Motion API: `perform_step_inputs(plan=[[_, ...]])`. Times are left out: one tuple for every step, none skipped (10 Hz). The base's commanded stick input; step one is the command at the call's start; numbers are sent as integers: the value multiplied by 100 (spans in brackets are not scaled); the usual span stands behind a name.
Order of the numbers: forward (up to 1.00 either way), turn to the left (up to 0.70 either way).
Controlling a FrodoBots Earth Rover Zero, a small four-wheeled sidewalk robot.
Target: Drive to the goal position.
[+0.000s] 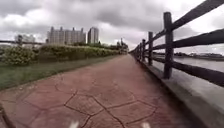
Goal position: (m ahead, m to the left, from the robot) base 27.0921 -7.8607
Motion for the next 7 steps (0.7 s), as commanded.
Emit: perform_step_inputs(plan=[[50,0],[50,0],[50,0],[50,0],[50,0],[50,0],[50,8]])
